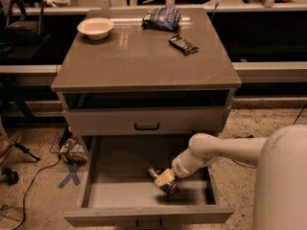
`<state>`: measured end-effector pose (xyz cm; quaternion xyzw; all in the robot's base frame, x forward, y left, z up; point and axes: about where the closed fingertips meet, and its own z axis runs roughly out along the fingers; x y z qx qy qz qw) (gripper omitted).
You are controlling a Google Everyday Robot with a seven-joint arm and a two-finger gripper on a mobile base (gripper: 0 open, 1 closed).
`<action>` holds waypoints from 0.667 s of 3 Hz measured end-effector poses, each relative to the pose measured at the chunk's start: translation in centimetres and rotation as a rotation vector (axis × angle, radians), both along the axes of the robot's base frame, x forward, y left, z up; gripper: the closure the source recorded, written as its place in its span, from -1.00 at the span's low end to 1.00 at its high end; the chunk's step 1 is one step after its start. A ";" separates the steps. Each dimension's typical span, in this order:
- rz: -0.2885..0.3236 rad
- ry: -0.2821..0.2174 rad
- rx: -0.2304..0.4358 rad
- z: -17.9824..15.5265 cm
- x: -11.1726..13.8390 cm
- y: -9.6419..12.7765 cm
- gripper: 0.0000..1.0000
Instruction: Place redbull can into middle drawer
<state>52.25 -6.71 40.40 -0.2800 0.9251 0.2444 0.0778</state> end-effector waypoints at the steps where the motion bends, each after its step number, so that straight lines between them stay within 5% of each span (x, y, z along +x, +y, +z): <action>1: -0.046 -0.025 0.001 1.5 -0.6 -3.1 -1.00; 2: -0.096 -0.069 -0.010 5.4 -2.4 -7.7 -1.00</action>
Offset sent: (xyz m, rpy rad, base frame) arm -0.0402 -0.1550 0.1279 -0.0375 -0.1653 -0.1830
